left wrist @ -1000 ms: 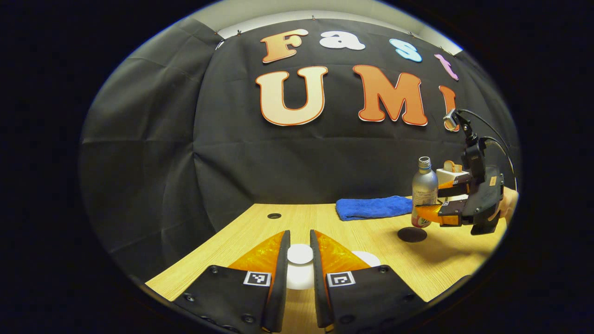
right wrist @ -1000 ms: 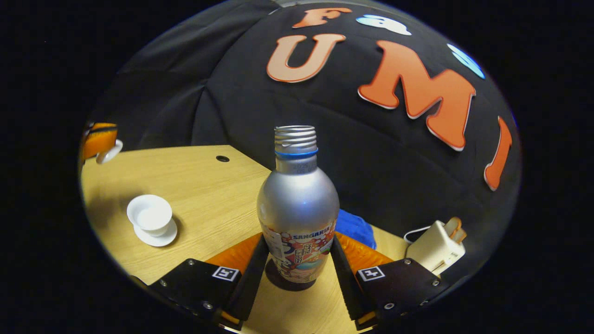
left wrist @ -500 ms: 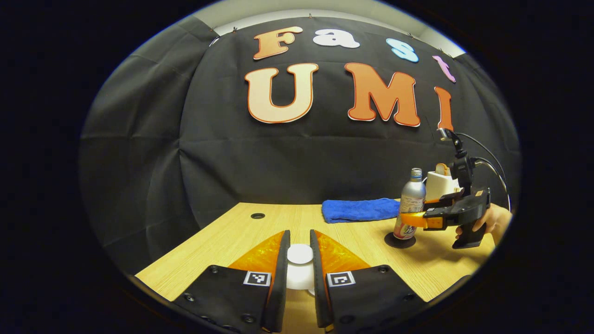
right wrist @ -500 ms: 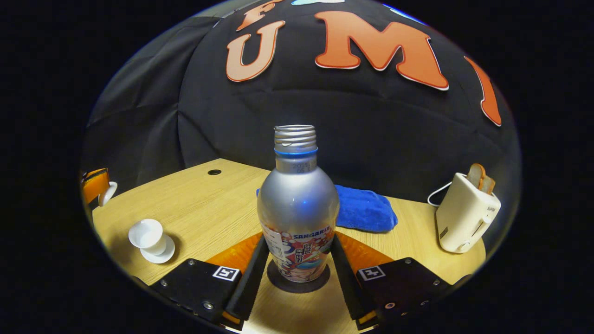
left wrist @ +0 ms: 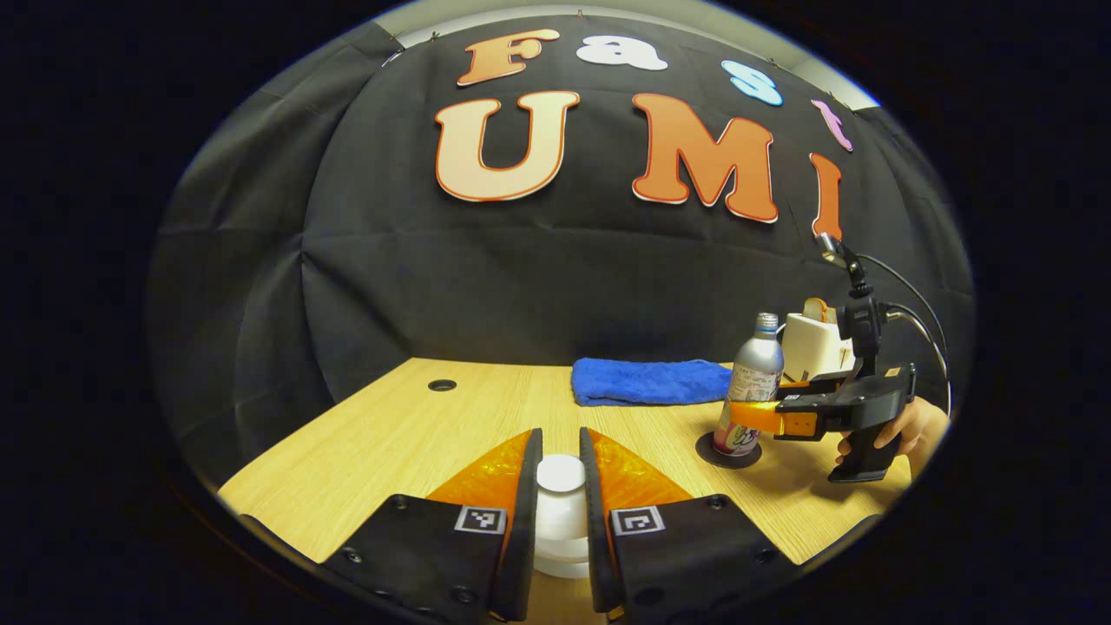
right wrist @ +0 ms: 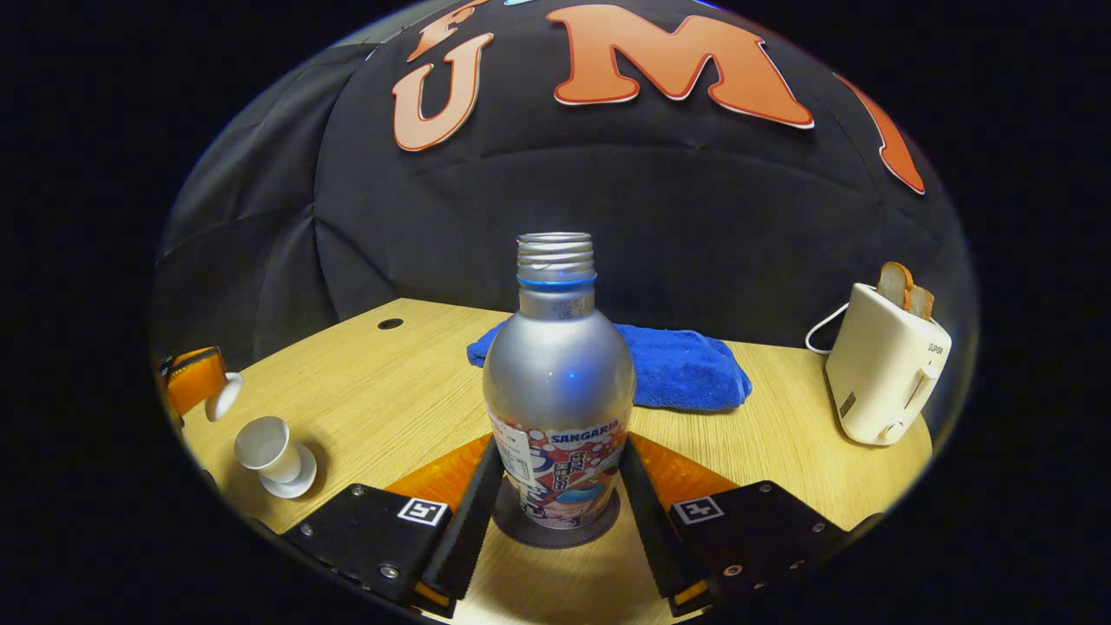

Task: Open the teacup lid with one hand, grasp the water bottle and pour water into the teacup with the other hand; after pouring, place the water bottle on the coaster and then close the teacup lid.

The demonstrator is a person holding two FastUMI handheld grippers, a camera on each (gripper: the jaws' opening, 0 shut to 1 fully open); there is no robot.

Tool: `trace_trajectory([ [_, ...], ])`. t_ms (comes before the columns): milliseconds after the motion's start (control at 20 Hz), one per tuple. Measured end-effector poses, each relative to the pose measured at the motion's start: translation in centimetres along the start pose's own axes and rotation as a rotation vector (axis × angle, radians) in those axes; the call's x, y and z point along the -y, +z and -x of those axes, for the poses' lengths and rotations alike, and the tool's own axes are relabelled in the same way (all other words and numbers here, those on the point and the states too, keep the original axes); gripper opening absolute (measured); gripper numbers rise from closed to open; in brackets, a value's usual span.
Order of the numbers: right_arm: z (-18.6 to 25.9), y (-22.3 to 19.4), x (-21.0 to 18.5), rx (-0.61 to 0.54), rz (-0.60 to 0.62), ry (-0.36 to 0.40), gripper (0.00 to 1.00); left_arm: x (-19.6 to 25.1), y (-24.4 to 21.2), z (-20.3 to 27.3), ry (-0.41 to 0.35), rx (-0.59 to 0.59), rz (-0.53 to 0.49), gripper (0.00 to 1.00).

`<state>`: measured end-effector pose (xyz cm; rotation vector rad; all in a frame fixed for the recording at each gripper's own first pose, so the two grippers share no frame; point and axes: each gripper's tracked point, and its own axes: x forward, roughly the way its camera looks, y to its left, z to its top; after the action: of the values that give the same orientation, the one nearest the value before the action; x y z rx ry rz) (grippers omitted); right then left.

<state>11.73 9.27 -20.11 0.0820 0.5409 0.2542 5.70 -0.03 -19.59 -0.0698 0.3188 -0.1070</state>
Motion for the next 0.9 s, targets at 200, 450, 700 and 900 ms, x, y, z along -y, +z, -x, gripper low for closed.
trace_trajectory([
  [200,-0.2,-1.3,-0.2,-0.039,-0.002,0.029,0.82,0.7,-1.9,-0.6,-0.005,-0.034,-0.011,0.3],
  [450,1.1,-2.0,0.0,-0.051,0.041,0.033,0.95,0.7,-2.8,-0.5,-0.001,-0.049,-0.012,0.3],
  [700,3.8,-1.9,0.2,-0.027,0.101,0.015,0.98,0.8,-3.8,-0.9,0.004,-0.063,-0.031,0.3],
  [900,6.8,-1.2,0.2,0.023,0.099,0.014,0.98,0.9,-3.9,-0.9,0.004,-0.046,-0.034,0.33],
])
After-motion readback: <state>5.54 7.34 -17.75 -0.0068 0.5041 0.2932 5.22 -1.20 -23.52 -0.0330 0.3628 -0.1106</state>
